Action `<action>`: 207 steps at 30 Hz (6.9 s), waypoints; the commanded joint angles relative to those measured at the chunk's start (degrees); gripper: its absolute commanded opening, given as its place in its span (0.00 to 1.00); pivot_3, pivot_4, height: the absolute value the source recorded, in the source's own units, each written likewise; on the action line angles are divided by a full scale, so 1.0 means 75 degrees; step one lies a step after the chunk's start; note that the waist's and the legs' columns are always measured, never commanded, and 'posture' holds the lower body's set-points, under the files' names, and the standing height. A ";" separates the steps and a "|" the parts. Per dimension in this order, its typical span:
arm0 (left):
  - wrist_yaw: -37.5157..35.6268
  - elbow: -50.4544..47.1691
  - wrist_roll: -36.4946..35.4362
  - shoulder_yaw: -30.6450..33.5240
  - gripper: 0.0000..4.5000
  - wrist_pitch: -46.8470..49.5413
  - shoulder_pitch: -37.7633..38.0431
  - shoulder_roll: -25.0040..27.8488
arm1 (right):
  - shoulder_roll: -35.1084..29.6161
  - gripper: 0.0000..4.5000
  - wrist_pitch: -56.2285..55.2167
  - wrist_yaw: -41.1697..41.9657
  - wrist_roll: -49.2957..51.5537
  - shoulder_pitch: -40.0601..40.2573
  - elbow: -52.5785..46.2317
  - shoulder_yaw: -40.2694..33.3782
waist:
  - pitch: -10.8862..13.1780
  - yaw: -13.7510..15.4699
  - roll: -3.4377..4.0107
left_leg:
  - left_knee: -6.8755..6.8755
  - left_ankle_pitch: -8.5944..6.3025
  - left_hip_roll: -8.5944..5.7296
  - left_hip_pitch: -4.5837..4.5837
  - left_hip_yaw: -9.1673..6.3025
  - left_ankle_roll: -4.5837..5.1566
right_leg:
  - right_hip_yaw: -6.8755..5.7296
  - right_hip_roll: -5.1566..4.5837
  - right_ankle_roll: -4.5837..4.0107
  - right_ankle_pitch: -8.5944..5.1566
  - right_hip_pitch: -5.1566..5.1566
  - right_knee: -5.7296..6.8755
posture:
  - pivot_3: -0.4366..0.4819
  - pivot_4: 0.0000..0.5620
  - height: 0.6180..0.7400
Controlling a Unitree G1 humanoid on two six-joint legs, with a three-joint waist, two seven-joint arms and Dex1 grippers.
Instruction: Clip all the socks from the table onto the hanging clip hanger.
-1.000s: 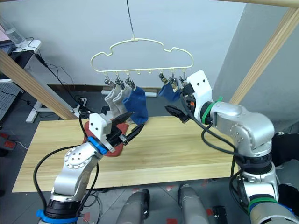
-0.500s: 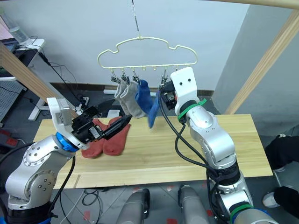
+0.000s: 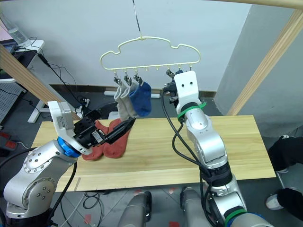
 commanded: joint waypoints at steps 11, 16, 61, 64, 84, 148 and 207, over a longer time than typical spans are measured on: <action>-0.0095 0.0026 0.0102 -0.0085 1.00 -0.0184 -0.0265 0.0076 | 0.0430 0.48 -0.0657 -0.0251 -0.0314 -0.0421 0.0570 -0.0429 | 0.0000 -0.0001 0.0000 | 0.0004 0.0000 -0.0001 0.0000 0.0000 0.0000 | 0.0000 -0.0001 -0.0001 0.0001 0.0001 0.0006 | 0.55 0.47 1.00; -0.0149 0.0062 0.0209 -0.0143 1.00 -0.0268 -0.0291 0.0059 | 0.0506 0.48 -0.0858 -0.0268 -0.0386 -0.0614 0.0903 -0.0503 | 0.0000 -0.0001 0.0000 | 0.0002 0.0000 -0.0001 0.0001 0.0001 0.0000 | 0.0001 -0.0001 -0.0001 0.0001 0.0001 0.0007 | 0.55 0.47 1.00; -0.0122 0.0093 0.0340 -0.0395 1.00 -0.0162 -0.0388 -0.0069 | 0.0803 0.48 -0.1394 -0.0460 -0.0425 -0.1193 0.2091 -0.0997 | 0.0000 0.0006 0.0000 | 0.0005 0.0000 -0.0002 0.0002 0.0000 0.0000 | 0.0000 -0.0001 -0.0004 0.0002 0.0001 0.0014 | 0.57 0.48 1.00; -0.0112 0.0121 0.0322 -0.0399 1.00 -0.0144 -0.0425 -0.0073 | 0.0849 0.48 -0.1446 -0.0491 -0.0413 -0.1278 0.2151 -0.1060 | 0.0000 0.0005 0.0000 | 0.0006 0.0000 -0.0002 0.0002 0.0000 0.0000 | 0.0001 -0.0001 -0.0004 0.0002 0.0001 0.0016 | 0.57 0.48 1.00; -0.0025 0.0050 0.0402 -0.0524 1.00 -0.0202 -0.0397 -0.0169 | 0.1315 0.34 -0.1451 -0.0635 -0.0051 -0.1551 0.2318 -0.1388 | -0.0002 0.0007 0.0000 | 0.0007 0.0000 -0.0003 0.0002 0.0000 0.0001 | 0.0000 -0.0001 -0.0030 0.0018 0.0001 0.0018 | 0.57 0.45 1.00; 0.1734 0.9531 0.5303 -0.1626 1.00 -0.2010 -0.3097 -0.1279 | -0.1724 0.03 0.5898 0.3049 0.4848 -0.3741 0.2744 -0.3933 | 0.0003 -0.0051 0.0005 | 0.0008 0.0000 -0.0009 -0.0001 0.0000 0.0007 | -0.0006 -0.0007 -0.0039 0.0024 -0.0001 0.0037 | 0.45 0.51 1.00; -0.1080 0.3693 0.4799 -0.1998 0.00 -0.6025 -0.0820 -0.0679 | -0.1164 0.03 0.6717 0.2383 0.5688 -0.3936 0.3368 -0.5184 | -0.0001 -0.0042 0.0002 | 0.0004 0.0000 -0.0006 -0.0001 0.0017 0.0007 | 0.0006 -0.0007 -0.0044 0.0026 -0.0003 0.0023 | 0.47 0.48 1.00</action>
